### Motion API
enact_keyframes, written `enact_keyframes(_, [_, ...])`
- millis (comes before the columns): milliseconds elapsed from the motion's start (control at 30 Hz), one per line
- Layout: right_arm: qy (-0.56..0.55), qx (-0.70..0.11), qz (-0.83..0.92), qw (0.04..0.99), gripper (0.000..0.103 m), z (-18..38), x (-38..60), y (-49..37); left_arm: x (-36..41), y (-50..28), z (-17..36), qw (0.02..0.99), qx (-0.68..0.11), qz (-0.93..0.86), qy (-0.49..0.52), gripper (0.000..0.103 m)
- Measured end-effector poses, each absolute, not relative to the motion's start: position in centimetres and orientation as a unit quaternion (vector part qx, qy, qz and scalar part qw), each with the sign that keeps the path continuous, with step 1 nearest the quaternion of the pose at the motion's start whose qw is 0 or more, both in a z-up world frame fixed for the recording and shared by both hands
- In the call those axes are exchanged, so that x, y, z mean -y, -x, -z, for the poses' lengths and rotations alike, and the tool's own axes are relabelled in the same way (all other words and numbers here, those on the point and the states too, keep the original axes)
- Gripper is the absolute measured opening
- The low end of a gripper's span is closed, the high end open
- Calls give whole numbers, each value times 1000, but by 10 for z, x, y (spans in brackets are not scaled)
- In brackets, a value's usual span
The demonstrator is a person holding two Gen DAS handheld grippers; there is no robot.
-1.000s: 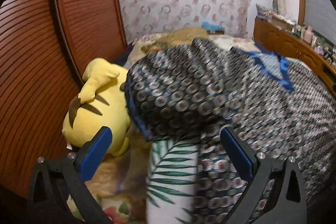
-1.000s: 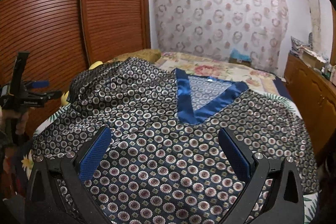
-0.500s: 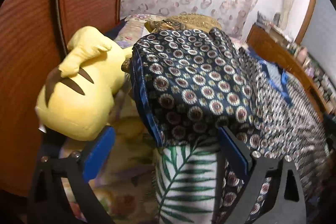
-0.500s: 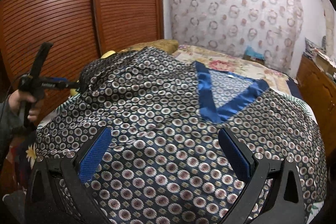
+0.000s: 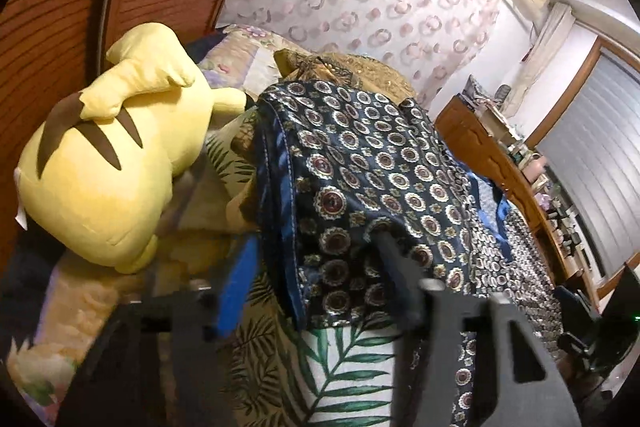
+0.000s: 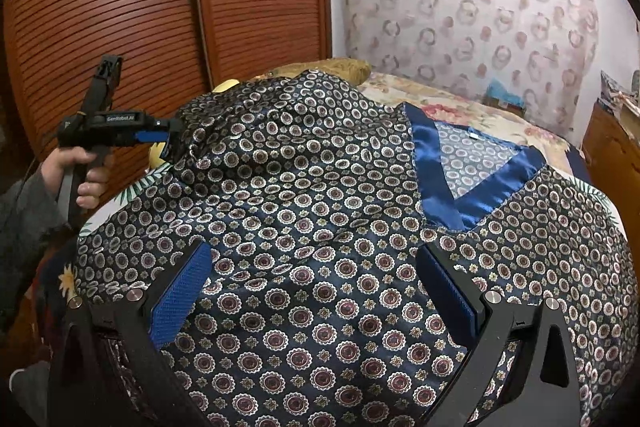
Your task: Fold small clothes
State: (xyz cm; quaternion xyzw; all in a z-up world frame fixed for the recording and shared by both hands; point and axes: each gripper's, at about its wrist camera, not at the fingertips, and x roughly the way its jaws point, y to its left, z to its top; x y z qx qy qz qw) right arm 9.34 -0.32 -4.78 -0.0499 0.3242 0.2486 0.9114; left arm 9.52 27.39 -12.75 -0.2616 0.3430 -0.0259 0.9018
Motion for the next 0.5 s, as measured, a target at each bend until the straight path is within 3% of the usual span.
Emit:
enact_keyframes(67, [49, -324, -248, 912, 103, 48, 4, -94, -270, -92, 124, 905, -340, 25, 253, 16])
enact_keyframes(167, [48, -325, -248, 911, 103, 49, 7, -96, -265, -87, 116, 911, -333, 31, 241, 1])
enact_keyframes(500, [33, -316, -235, 919, 103, 43, 27, -99, -220, -96, 56, 937, -301, 61, 165, 0])
